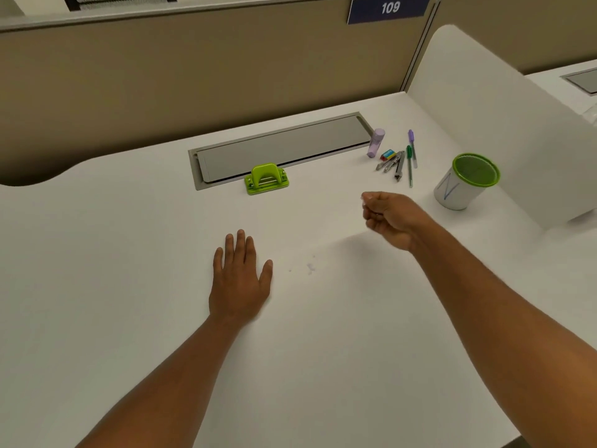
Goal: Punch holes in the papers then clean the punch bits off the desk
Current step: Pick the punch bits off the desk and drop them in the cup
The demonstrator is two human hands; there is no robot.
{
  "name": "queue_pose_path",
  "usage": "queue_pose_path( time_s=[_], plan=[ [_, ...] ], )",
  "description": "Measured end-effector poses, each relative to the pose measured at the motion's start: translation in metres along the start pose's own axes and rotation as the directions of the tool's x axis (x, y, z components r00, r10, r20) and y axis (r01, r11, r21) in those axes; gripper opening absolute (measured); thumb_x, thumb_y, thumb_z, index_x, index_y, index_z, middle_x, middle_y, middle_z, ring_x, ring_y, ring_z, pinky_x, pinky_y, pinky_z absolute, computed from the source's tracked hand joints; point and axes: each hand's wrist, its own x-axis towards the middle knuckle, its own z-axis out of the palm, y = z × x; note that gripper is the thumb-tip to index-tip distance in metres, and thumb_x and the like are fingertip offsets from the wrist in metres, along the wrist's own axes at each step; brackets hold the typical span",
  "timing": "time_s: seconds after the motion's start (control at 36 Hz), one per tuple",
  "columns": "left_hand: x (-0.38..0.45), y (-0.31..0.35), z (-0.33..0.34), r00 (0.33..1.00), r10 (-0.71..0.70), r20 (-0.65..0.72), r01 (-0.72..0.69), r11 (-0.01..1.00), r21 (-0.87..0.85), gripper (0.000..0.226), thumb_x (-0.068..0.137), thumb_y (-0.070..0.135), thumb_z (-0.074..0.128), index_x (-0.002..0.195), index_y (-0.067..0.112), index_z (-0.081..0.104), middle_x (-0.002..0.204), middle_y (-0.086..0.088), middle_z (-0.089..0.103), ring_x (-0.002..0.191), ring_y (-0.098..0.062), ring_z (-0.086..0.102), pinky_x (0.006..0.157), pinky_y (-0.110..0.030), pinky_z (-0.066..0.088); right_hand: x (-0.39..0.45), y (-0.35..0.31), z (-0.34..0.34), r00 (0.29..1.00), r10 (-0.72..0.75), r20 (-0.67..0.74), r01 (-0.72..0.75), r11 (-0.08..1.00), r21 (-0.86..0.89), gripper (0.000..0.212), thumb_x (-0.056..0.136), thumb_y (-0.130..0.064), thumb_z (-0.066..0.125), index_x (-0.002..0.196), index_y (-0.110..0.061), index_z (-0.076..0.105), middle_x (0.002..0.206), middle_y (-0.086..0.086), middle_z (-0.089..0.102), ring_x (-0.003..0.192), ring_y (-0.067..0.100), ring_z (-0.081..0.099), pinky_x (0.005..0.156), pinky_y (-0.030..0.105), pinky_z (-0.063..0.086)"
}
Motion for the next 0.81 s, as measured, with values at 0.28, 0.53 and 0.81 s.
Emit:
queue_pose_path(
  time_s=[0.28,0.53,0.81],
  plan=[
    [0.001,-0.002,0.001,1.000,0.002,-0.030,-0.002,1.000,0.001,0.075,0.096,0.057,0.012,0.155,0.011,0.022,0.165,-0.005,0.008,0.152,-0.021,0.001,0.123,-0.044,0.007,0.012,-0.083,-0.072,0.906,-0.299,-0.299,0.199,0.926,-0.322,0.011,0.094,-0.012,0.062,0.086,-0.012,0.068,0.072,0.001,0.058,0.065,0.011,0.052,0.062,0.023,0.044],
    [0.003,0.000,0.003,1.000,0.007,-0.029,-0.006,1.000,0.010,0.075,0.096,0.057,0.012,0.155,0.011,0.022,0.165,-0.004,0.008,0.152,-0.020,0.000,0.123,-0.043,0.007,0.031,-0.093,-0.135,0.706,-0.577,-0.410,0.027,0.601,-0.799,0.017,0.091,-0.019,0.058,0.098,-0.010,0.071,0.103,0.006,0.067,0.101,0.025,0.060,0.083,0.032,0.050],
    [0.004,0.001,0.003,0.999,-0.001,-0.040,0.002,1.000,0.012,0.075,0.096,0.057,0.014,0.154,0.011,0.024,0.165,-0.004,0.011,0.152,-0.021,0.003,0.123,-0.043,0.008,0.037,-0.085,-0.151,0.677,-0.601,-0.426,-0.041,0.547,-0.836,0.017,0.081,-0.013,0.059,0.092,-0.012,0.071,0.101,0.008,0.069,0.100,0.029,0.062,0.082,0.038,0.054]
  ],
)
